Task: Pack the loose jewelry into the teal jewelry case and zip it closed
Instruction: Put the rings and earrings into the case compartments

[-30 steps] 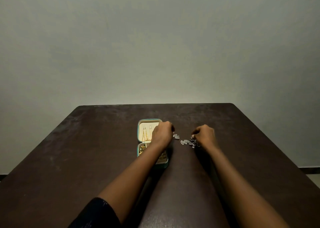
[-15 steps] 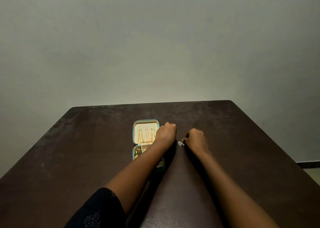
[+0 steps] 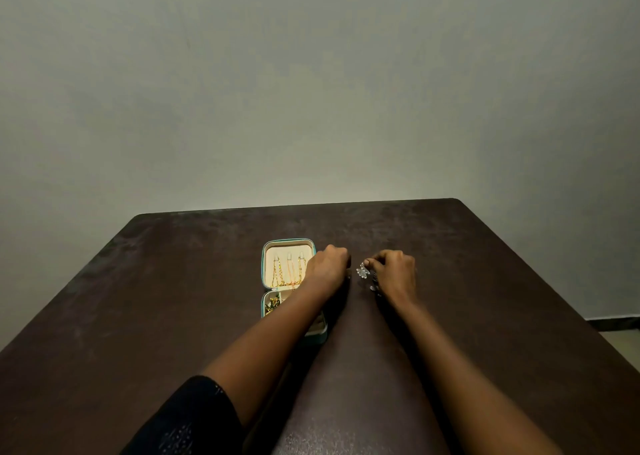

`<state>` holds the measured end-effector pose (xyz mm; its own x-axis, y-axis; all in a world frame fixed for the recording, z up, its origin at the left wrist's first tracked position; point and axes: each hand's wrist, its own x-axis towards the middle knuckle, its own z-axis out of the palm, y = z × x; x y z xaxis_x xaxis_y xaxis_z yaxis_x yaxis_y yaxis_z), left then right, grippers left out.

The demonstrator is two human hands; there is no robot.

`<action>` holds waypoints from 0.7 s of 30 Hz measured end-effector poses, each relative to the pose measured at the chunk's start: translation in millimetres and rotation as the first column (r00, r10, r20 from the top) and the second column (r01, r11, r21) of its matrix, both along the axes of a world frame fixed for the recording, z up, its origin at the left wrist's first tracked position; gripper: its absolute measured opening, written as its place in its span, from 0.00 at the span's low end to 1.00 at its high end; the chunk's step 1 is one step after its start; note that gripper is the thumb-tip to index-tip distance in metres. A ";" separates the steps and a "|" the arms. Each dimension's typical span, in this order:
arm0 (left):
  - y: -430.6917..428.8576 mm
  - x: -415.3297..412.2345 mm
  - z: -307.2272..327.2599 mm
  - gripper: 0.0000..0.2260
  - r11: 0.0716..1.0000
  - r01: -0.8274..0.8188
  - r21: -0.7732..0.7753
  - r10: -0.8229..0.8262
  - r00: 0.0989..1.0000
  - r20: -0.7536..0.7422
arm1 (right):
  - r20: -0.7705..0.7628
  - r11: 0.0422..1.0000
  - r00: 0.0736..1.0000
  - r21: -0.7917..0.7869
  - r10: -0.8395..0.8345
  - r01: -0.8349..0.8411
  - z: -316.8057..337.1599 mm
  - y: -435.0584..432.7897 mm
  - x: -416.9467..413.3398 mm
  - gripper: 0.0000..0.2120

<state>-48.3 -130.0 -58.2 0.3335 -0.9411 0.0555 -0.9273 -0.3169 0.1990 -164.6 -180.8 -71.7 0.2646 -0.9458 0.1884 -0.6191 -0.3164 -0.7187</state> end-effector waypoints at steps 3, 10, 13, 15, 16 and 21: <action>-0.5 -2.8 0.2 0.11 1.000 -0.003 0.004 0.003 1.000 0.024 | 0.068 1.000 0.997 0.008 0.026 -0.026 1.5 1.6 -0.6 0.07; 0.6 -6.2 2.2 0.12 0.999 -0.033 -0.026 0.031 0.997 -0.064 | 0.371 0.976 0.925 0.217 -0.079 -0.004 -7.6 0.4 2.2 0.08; 2.4 -7.3 3.6 0.11 0.996 -0.038 -0.086 0.025 0.990 -0.140 | 0.501 0.961 0.859 0.272 -0.107 -0.039 -13.6 -2.4 3.7 0.12; 4.2 -7.1 4.5 0.10 0.991 -0.046 -0.129 0.017 0.976 -0.216 | 0.592 0.951 0.799 0.295 -0.105 -0.094 -12.0 -0.9 3.6 0.13; 4.9 -6.5 5.2 0.09 0.986 -0.058 -0.154 0.014 0.963 -0.271 | 0.639 0.942 0.762 0.308 -0.099 -0.135 -9.7 0.7 3.4 0.13; 13.3 -3.3 10.6 0.04 0.954 -0.141 -0.264 -0.027 0.837 -0.546 | 0.785 0.844 0.580 0.449 -0.217 -0.293 -3.9 4.4 4.8 0.13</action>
